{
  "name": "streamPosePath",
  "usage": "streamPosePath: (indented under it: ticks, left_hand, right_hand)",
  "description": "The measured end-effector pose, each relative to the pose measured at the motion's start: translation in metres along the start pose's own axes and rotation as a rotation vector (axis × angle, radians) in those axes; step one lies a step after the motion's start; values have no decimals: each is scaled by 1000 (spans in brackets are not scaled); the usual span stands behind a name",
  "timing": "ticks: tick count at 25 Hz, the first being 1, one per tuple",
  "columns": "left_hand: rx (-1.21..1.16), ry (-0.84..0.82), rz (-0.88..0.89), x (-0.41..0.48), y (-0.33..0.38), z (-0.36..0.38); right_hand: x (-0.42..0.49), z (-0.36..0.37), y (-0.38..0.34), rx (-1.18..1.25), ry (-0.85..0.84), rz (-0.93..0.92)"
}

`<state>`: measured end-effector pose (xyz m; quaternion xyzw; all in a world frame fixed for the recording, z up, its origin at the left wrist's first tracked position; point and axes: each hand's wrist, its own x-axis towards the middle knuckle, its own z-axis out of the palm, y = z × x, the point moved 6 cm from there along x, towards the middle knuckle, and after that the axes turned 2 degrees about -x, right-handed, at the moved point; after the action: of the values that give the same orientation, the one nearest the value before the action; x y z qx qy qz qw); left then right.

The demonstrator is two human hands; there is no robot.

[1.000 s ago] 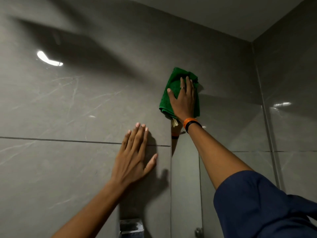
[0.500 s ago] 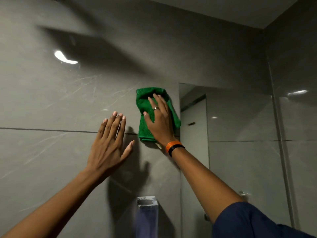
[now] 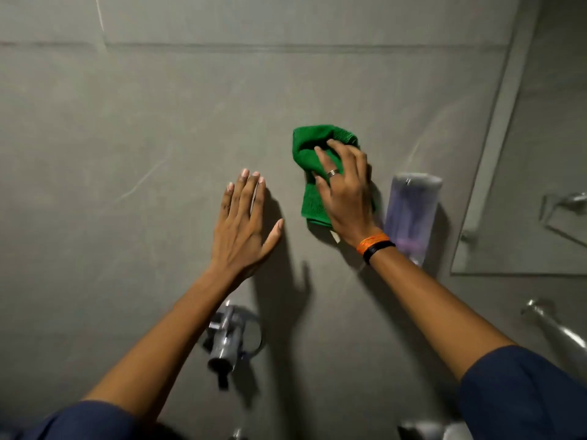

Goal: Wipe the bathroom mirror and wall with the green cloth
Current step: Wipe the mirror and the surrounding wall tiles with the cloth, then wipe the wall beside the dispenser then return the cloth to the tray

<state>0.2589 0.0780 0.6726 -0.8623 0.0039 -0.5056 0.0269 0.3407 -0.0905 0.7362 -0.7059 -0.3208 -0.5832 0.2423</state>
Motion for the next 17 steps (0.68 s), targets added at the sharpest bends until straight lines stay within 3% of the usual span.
streamPosePath:
  ticks: [4,7,10,13,17]
  left_hand:
    - [-219,-193,-143,-153,-2,44]
    - [-366,-370,-232,-286,18,81]
    - [-441,-630,-317,-422,40,119]
    - [-461,-821,-408,-534,54,147]
    - [-396,-1037,-445,-660,65,183]
  right_hand:
    - [-147,22,-22,178,-119,275]
    - [-300,33,-40,287,-302,563]
    - [-465,36,-61,245,-540,841]
    - [-595,27,-84,214,-840,879]
    - [-737,23,-119,100,-1159,589]
